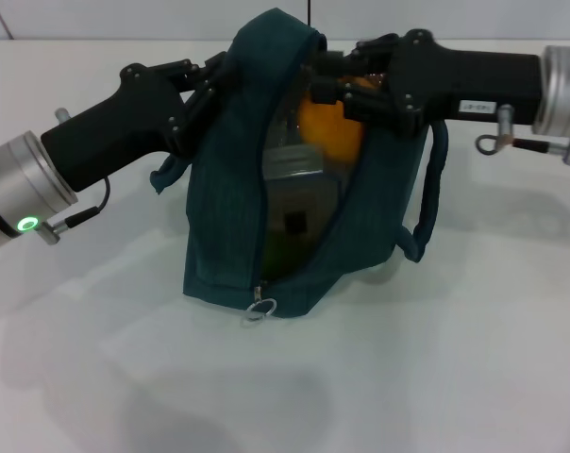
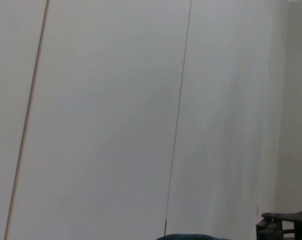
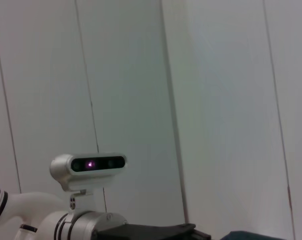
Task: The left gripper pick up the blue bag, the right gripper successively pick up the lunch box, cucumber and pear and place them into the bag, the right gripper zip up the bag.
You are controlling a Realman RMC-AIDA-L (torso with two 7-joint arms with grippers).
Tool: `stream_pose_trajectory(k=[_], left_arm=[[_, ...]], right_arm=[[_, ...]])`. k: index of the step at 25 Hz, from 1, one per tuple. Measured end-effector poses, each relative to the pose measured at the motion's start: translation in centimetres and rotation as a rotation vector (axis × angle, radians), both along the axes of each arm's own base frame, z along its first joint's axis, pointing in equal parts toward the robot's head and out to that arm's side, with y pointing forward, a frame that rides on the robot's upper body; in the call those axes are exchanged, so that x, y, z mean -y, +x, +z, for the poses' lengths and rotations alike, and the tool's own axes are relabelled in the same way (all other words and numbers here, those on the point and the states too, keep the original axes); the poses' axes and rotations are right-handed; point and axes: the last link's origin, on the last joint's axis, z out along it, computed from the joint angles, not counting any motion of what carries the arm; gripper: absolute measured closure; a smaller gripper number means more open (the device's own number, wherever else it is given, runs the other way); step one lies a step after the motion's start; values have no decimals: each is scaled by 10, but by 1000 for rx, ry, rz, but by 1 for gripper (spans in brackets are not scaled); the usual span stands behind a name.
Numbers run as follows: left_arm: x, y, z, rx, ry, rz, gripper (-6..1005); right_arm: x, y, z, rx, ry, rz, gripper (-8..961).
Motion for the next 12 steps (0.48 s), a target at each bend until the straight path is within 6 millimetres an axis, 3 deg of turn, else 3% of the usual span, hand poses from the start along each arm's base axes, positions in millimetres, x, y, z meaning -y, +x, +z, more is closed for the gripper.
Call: stream_pose_trajectory(k=[2, 7, 12], left_arm=[[0, 0, 0, 0, 0, -1, 932], [-1, 1, 1, -2, 2, -3, 932], [0, 0, 1, -3, 3, -2, 932]], right_arm=[[2, 0, 3, -5, 9, 4, 732], [3, 3, 9, -19, 15, -10, 538], [7, 12, 24, -70, 58, -37, 506]])
